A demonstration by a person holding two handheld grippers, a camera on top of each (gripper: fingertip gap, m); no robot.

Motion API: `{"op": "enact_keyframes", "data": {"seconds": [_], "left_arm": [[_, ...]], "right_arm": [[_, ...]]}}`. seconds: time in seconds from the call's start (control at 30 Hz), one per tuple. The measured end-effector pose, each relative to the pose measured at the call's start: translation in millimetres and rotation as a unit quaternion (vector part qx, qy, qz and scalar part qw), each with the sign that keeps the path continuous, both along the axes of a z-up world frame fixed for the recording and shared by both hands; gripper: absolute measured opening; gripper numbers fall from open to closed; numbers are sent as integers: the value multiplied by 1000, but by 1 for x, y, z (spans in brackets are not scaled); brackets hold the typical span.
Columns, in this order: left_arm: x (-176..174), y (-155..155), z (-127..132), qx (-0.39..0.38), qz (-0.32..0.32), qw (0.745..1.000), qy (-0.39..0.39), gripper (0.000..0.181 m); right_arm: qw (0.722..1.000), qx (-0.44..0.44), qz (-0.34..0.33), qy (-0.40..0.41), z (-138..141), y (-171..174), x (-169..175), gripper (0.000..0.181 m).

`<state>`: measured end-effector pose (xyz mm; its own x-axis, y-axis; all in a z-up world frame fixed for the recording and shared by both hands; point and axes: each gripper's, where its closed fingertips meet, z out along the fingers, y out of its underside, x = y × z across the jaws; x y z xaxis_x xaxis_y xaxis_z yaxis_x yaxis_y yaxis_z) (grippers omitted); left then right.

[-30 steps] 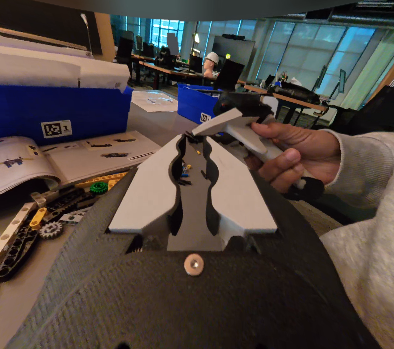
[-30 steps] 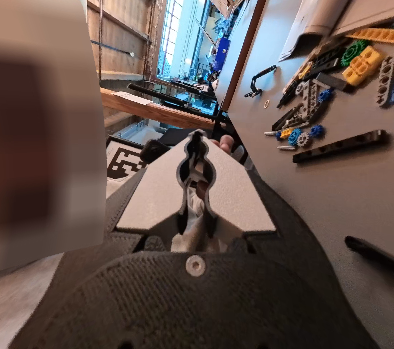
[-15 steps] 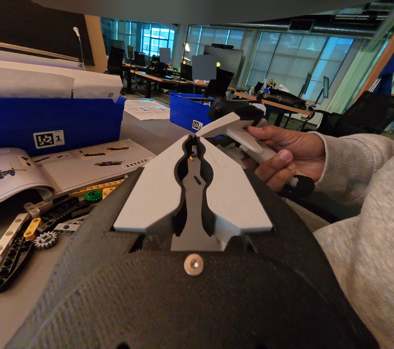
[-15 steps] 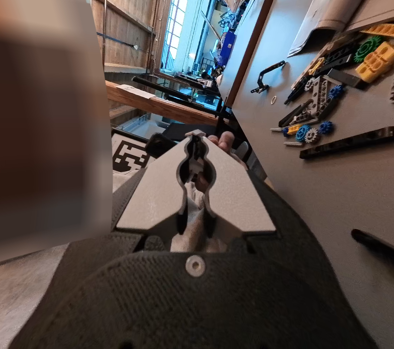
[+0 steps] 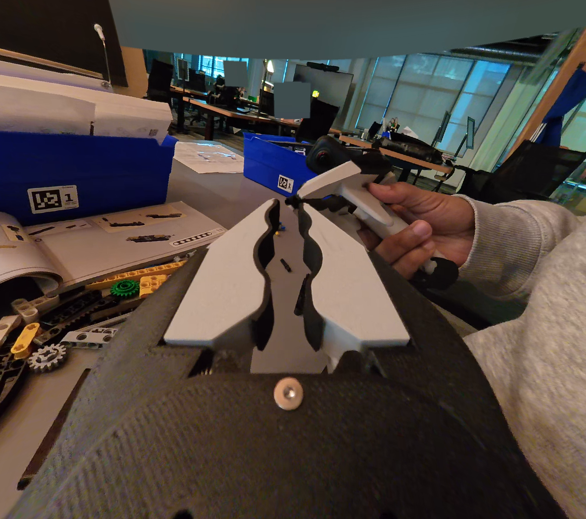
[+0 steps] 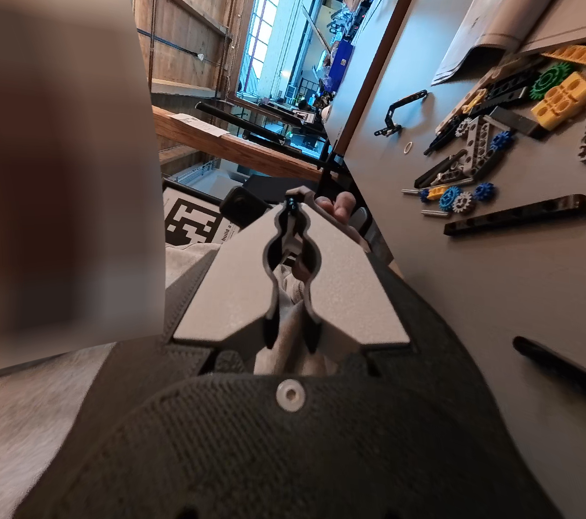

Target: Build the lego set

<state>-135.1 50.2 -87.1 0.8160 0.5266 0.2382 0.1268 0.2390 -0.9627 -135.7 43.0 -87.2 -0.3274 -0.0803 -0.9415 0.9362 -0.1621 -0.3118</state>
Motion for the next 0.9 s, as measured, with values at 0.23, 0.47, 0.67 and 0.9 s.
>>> {"op": "enact_keyframes", "data": {"seconds": [0.23, 0.47, 0.67, 0.9], "left_arm": [[1, 1, -1, 5, -12, 1000, -9, 8], [3, 4, -4, 12, -27, 999, -21, 8], [3, 4, -5, 13, -29, 999, -24, 7], [4, 5, -5, 15, -34, 999, -27, 7]], "right_arm": [[989, 82, -4, 126, -2, 2, 3, 2], [897, 239, -5, 373, -2, 3, 6, 3], [824, 302, -4, 479, -3, 3, 7, 3], [792, 314, -5, 523, -3, 4, 8, 3]]}}
